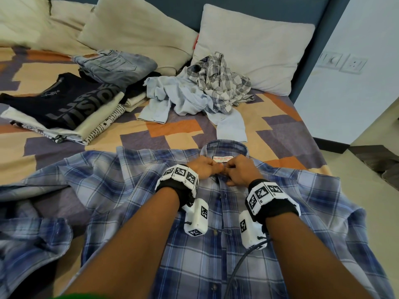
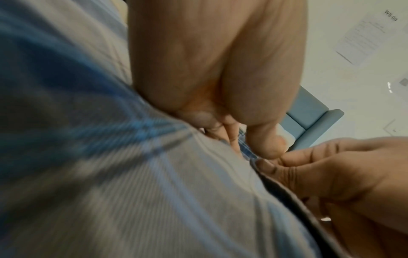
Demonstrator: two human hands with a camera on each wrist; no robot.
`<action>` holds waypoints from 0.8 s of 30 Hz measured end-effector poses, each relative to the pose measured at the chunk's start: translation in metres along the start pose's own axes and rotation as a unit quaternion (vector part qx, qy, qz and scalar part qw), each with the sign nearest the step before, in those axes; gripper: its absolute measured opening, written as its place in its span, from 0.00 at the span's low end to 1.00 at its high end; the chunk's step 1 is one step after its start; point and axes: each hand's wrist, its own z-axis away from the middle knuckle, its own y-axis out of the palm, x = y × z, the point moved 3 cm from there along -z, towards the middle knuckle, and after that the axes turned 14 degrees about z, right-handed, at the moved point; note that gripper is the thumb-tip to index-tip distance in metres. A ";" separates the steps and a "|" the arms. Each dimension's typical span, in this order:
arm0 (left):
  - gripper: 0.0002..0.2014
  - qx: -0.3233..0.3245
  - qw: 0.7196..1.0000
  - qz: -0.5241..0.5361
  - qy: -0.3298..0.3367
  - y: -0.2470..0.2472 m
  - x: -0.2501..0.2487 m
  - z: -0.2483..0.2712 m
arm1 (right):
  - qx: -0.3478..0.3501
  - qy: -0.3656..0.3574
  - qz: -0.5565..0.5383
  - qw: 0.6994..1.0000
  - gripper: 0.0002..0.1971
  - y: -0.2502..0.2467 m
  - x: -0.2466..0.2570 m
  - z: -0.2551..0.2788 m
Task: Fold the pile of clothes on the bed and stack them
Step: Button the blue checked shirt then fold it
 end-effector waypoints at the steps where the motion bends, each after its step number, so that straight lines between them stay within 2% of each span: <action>1: 0.11 0.011 1.000 0.029 0.003 0.002 0.001 0.003 | 0.006 0.005 0.003 1.000 0.09 0.001 0.000 -0.001; 6: 0.09 0.034 0.994 0.100 0.013 0.004 0.005 0.000 | 0.052 0.017 -0.048 0.997 0.12 0.002 -0.006 -0.001; 10: 0.16 0.031 0.994 0.103 0.017 0.002 0.007 -0.002 | 0.081 0.029 -0.208 0.974 0.07 0.004 -0.014 0.008; 14: 0.12 0.029 0.994 0.097 0.026 0.002 0.001 0.003 | 0.070 0.041 -0.293 0.953 0.04 0.001 -0.012 0.016; 18: 0.13 -0.022 0.992 0.120 0.024 0.000 0.004 -0.001 | 0.050 0.042 -0.262 0.963 0.08 0.000 -0.010 0.017; 24: 0.12 -0.052 0.988 0.142 0.037 -0.002 0.003 -0.002 | 0.018 0.009 -0.164 0.986 0.10 -0.003 -0.004 0.019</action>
